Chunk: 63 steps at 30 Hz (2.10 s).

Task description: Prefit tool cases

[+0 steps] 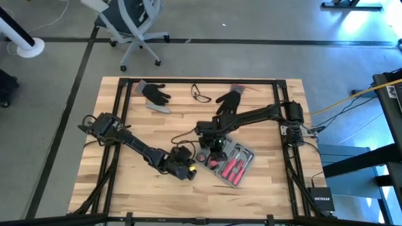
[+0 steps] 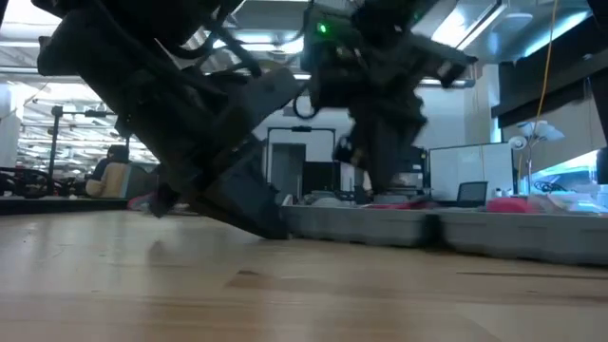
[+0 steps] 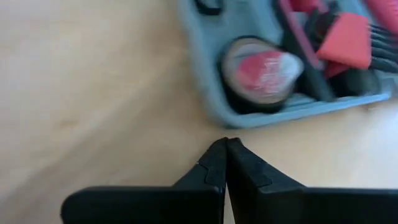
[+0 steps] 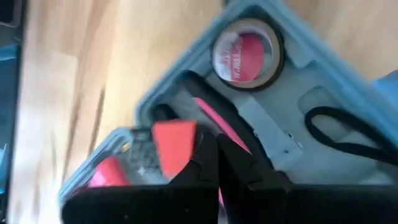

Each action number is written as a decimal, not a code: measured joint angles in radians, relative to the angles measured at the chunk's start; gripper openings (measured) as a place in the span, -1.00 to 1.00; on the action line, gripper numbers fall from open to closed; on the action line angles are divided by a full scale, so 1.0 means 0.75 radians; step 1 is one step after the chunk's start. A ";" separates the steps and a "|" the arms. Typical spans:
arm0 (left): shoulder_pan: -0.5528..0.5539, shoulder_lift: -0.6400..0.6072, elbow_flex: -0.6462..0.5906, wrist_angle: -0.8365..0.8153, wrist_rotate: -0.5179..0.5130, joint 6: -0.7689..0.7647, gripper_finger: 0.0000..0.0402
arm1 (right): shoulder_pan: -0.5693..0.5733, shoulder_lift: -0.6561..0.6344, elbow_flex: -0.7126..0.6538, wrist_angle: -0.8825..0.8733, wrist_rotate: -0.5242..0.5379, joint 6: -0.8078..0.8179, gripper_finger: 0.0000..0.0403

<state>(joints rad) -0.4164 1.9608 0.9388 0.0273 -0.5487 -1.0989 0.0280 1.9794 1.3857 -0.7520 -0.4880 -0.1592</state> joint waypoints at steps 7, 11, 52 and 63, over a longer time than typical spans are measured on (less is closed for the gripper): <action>-0.026 -0.187 -0.133 -0.146 -0.044 -0.003 -1.00 | -0.061 -0.012 0.184 -0.162 -0.002 -0.015 -0.99; -0.067 -0.253 -0.164 -0.129 -0.032 -0.015 -1.00 | -0.077 -0.013 0.243 -0.294 -0.031 -0.016 -1.00; -0.033 0.162 0.093 0.392 -0.017 0.185 -1.00 | -0.081 -0.018 -0.221 0.109 -0.293 0.491 0.14; -0.078 0.204 0.093 0.680 0.016 0.259 -1.00 | -0.081 -0.007 -0.222 0.160 -0.321 0.523 0.07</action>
<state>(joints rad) -0.4752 2.1136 1.0084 0.5374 -0.5369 -0.9048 -0.0330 1.9740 1.2192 -0.6321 -0.7291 0.2327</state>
